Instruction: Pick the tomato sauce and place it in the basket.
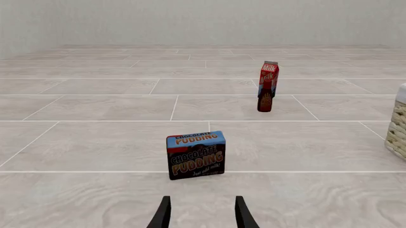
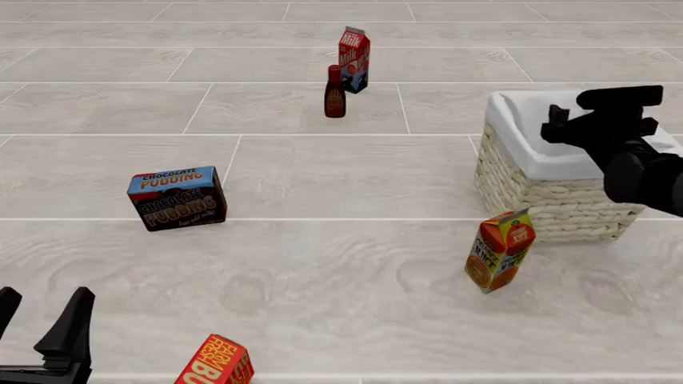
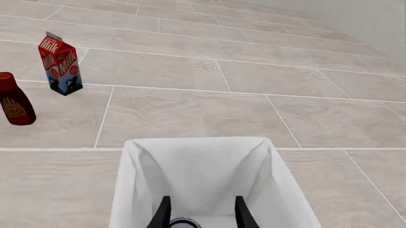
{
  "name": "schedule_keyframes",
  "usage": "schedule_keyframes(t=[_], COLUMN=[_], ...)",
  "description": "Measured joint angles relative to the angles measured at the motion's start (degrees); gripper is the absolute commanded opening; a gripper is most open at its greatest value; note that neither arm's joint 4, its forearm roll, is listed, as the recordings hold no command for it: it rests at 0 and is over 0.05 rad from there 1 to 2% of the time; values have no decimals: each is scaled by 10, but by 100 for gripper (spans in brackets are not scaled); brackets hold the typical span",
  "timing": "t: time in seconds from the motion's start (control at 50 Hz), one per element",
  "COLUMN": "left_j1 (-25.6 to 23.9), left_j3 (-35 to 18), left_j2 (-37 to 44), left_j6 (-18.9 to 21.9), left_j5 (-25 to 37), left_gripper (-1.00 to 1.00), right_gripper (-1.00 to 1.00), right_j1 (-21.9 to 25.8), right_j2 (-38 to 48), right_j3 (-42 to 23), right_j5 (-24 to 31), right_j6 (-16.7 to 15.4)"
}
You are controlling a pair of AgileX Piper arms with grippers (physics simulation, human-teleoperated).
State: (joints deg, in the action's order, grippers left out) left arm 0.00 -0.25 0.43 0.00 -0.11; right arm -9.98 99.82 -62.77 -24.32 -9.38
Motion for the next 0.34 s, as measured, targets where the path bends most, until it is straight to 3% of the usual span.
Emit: schedule_keyframes(t=[0.34], left_j1=[0], left_j3=[0], left_j2=[0], left_j6=[0], left_j5=[0], left_gripper=[100], right_gripper=[100], right_j1=[4], right_j2=[-9], right_j3=[5], right_j5=[-2], right_j6=[3])
